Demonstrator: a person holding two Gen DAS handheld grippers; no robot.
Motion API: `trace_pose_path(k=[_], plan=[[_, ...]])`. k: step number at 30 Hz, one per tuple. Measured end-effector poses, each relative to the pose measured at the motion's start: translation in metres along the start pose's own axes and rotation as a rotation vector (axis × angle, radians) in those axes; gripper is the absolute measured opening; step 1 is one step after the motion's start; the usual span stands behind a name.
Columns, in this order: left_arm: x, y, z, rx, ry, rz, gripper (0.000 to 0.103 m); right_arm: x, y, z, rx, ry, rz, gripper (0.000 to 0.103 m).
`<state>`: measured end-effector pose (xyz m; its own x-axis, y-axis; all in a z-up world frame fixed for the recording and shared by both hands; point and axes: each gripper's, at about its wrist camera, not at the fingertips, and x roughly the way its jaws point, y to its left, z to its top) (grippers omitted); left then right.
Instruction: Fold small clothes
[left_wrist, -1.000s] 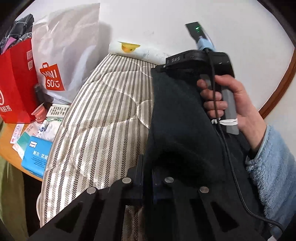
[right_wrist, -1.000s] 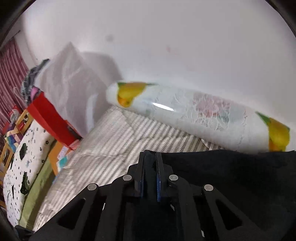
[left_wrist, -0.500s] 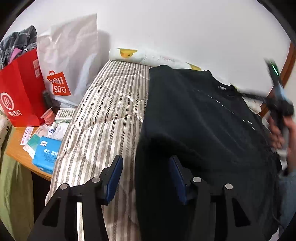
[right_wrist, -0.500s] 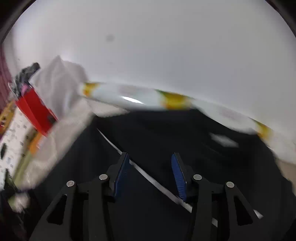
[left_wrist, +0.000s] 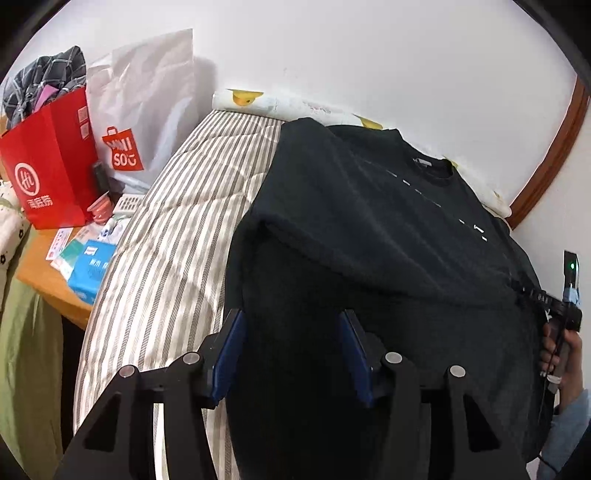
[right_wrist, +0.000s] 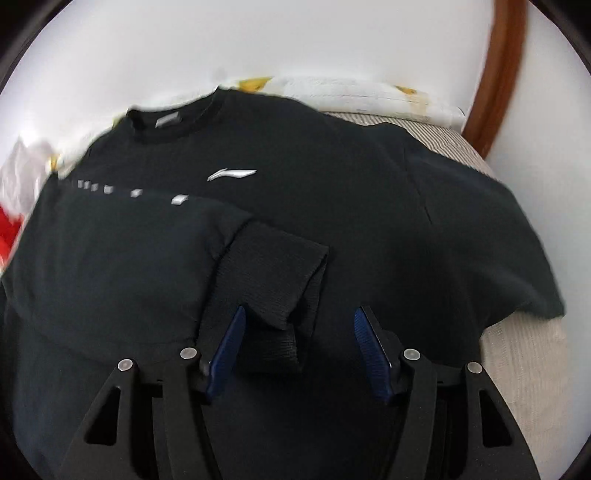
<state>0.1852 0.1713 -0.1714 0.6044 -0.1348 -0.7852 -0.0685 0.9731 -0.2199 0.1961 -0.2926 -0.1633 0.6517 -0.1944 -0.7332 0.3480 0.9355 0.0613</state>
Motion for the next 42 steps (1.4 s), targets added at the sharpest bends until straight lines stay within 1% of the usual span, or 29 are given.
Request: trace_pose_path(k=[1, 2, 3, 5, 6, 7, 8, 9, 12, 15, 17, 18, 19, 21, 24, 26, 29, 31, 32, 33, 35, 39, 40, 42], plan=[[-0.003, 0.0, -0.001, 0.001, -0.001, 0.008, 0.05, 0.002, 0.007, 0.002, 0.02, -0.006, 0.015, 0.061], [-0.006, -0.001, -0.002, 0.0, -0.003, 0.015, 0.05, 0.001, 0.005, 0.003, 0.035, -0.017, 0.041, 0.061], [-0.009, -0.001, -0.003, -0.001, -0.004, 0.02, 0.05, 0.003, 0.007, 0.005, 0.038, -0.027, 0.081, 0.056], [-0.011, -0.001, -0.005, -0.006, 0.001, 0.028, 0.05, 0.009, 0.015, 0.009, 0.011, -0.038, 0.102, 0.034], [-0.011, -0.001, -0.006, -0.003, 0.005, 0.041, 0.05, 0.009, 0.021, 0.012, -0.004, -0.056, 0.128, 0.021], [-0.011, -0.002, -0.008, 0.004, 0.011, 0.054, 0.05, 0.008, 0.022, 0.013, -0.004, -0.055, 0.141, 0.02], [-0.009, -0.003, -0.011, 0.015, 0.025, 0.072, 0.05, 0.002, 0.02, 0.011, 0.006, -0.063, 0.134, 0.02], [-0.007, -0.003, -0.012, 0.019, 0.034, 0.081, 0.05, -0.007, 0.018, 0.008, 0.016, -0.091, 0.14, 0.02], [-0.002, -0.002, -0.021, 0.022, 0.065, 0.095, 0.05, -0.024, 0.016, -0.004, 0.016, -0.116, 0.132, 0.02], [-0.001, -0.003, -0.027, 0.018, 0.078, 0.09, 0.051, -0.024, 0.018, -0.014, -0.021, -0.091, 0.09, 0.022], [-0.002, -0.004, -0.03, 0.019, 0.082, 0.089, 0.051, -0.017, 0.018, -0.019, -0.023, -0.05, 0.072, 0.025], [-0.004, -0.004, -0.032, 0.02, 0.083, 0.09, 0.052, -0.018, 0.017, -0.022, -0.021, -0.045, 0.067, 0.028], [-0.006, -0.005, -0.034, 0.022, 0.082, 0.087, 0.053, -0.019, 0.014, -0.025, -0.017, -0.051, 0.058, 0.035], [-0.01, -0.007, -0.039, 0.03, 0.077, 0.08, 0.058, -0.024, 0.008, -0.031, -0.015, -0.057, 0.022, 0.046], [-0.008, -0.012, -0.046, 0.049, 0.091, 0.088, 0.058, -0.03, -0.002, -0.041, -0.029, -0.056, 0.005, 0.046], [-0.01, -0.016, -0.048, 0.05, 0.088, 0.078, 0.059, -0.041, -0.014, -0.047, -0.027, -0.075, -0.007, 0.046], [-0.012, -0.026, -0.046, 0.056, 0.073, 0.061, 0.065, -0.064, -0.046, -0.052, 0.007, -0.126, -0.07, 0.052], [-0.012, -0.035, -0.043, 0.061, 0.062, 0.055, 0.065, -0.072, -0.074, -0.053, 0.026, -0.147, -0.145, 0.066], [-0.012, -0.038, -0.042, 0.062, 0.056, 0.056, 0.065, -0.072, -0.089, -0.052, 0.029, -0.151, -0.192, 0.067], [-0.011, -0.042, -0.04, 0.062, 0.053, 0.058, 0.065, -0.069, -0.101, -0.052, 0.027, -0.14, -0.226, 0.068], [-0.008, -0.047, -0.036, 0.059, 0.05, 0.066, 0.066, -0.059, -0.118, -0.05, 0.016, -0.106, -0.263, 0.068], [-0.002, -0.053, -0.028, 0.047, 0.051, 0.093, 0.066, -0.026, -0.148, -0.043, 0.007, -0.042, -0.36, 0.068], [-0.001, -0.054, -0.026, 0.045, 0.053, 0.098, 0.066, -0.02, -0.156, -0.04, 0.021, -0.035, -0.37, 0.068], [0.002, -0.054, -0.021, 0.039, 0.057, 0.111, 0.066, -0.015, -0.167, -0.034, 0.052, -0.057, -0.355, 0.069]])
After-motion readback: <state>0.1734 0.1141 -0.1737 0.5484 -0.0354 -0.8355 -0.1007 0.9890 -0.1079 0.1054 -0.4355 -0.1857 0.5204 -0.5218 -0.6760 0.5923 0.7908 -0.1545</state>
